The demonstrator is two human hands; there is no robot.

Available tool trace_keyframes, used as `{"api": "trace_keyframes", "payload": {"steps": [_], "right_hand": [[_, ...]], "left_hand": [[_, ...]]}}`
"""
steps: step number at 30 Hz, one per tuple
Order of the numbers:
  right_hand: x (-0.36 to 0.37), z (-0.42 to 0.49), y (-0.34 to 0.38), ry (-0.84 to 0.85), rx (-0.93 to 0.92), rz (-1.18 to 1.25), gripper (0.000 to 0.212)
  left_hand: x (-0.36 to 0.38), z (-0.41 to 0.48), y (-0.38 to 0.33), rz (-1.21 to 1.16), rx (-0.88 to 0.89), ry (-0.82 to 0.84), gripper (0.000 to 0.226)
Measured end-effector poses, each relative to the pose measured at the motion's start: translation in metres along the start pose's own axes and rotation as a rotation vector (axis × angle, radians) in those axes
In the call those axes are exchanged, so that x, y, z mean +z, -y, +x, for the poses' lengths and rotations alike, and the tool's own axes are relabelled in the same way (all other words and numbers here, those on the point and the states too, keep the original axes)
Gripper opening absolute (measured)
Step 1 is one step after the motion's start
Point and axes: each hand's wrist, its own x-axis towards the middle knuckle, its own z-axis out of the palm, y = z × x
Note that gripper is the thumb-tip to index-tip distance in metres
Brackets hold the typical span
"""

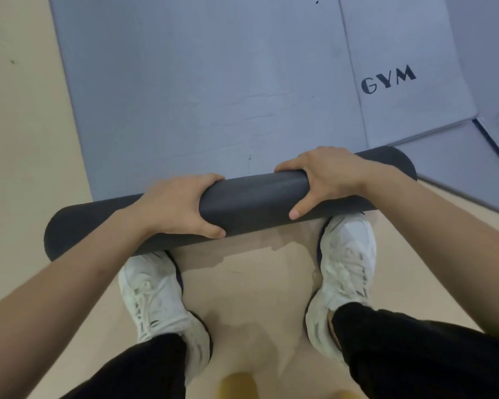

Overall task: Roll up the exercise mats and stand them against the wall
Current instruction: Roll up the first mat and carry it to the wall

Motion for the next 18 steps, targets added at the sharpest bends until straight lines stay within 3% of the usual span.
{"api": "trace_keyframes", "payload": {"steps": [4, 6, 9, 13, 15, 18], "right_hand": [[-0.013, 0.016, -0.005, 0.040, 0.022, 0.069, 0.081], [-0.021, 0.024, -0.008, 0.068, 0.035, 0.141, 0.076], [-0.032, 0.034, -0.009, 0.098, 0.071, 0.198, 0.070], [-0.048, 0.037, -0.005, 0.029, 0.163, 0.079, 0.095], [-0.051, 0.033, 0.004, -0.124, 0.161, -0.049, 0.094], [-0.031, 0.031, 0.030, -0.430, 0.013, -0.098, 0.083]], "left_hand": [[0.028, -0.017, -0.012, 0.187, 0.114, -0.503, 0.092], [0.049, -0.019, -0.022, 0.190, 0.085, -0.668, 0.082], [0.071, -0.010, -0.024, 0.253, 0.004, -0.698, 0.087], [0.056, 0.011, -0.011, 0.319, -0.007, -0.681, 0.096], [0.044, 0.019, -0.005, 0.326, -0.005, -0.664, 0.096], [0.019, 0.029, 0.002, 0.280, -0.007, -0.606, 0.096]]}}
